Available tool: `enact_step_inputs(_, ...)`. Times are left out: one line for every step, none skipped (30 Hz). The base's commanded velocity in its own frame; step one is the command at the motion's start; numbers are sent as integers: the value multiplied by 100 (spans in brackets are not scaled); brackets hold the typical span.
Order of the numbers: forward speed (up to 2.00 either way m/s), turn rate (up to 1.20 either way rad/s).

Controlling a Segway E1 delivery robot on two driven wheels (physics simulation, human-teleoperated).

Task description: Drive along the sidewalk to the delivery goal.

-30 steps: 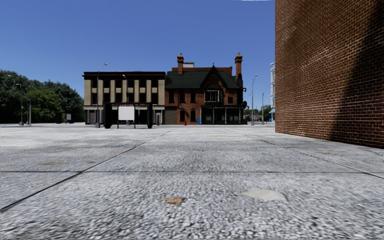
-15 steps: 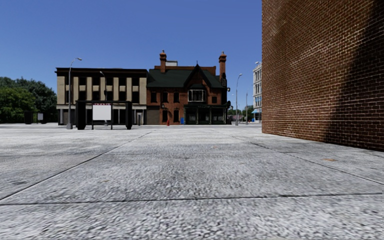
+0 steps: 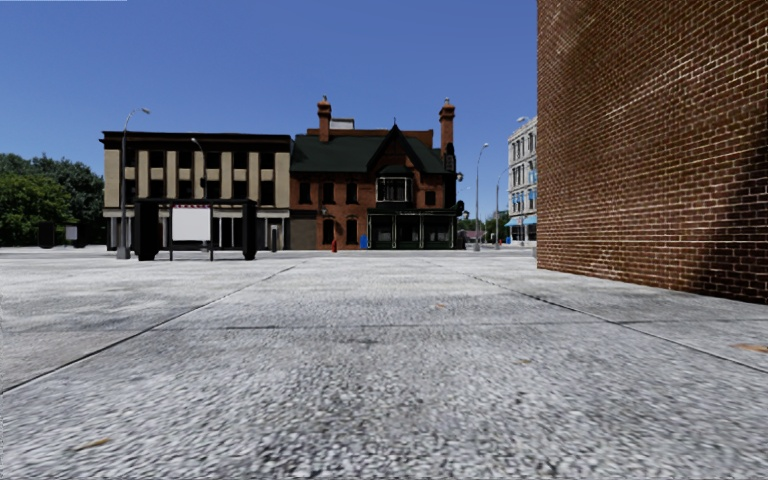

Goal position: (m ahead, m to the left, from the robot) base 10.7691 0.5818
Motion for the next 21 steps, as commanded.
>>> enact_step_inputs(200, 0)
enact_step_inputs(200, 0)
enact_step_inputs(200, 0)
enact_step_inputs(200, 0)
enact_step_inputs(200, 0)
enact_step_inputs(200, 0)
enact_step_inputs(200, 0)
enact_step_inputs(200, 0)
enact_step_inputs(200, 0)
enact_step_inputs(200, 0)
enact_step_inputs(200, 0)
enact_step_inputs(200, 0)
enact_step_inputs(200, 0)
enact_step_inputs(200, 0)
enact_step_inputs(200, 0)
enact_step_inputs(200, 6)
enact_step_inputs(200, 12)
enact_step_inputs(200, 15)
enact_step_inputs(200, 17)
enact_step_inputs(200, 18)
enact_step_inputs(200, 18)
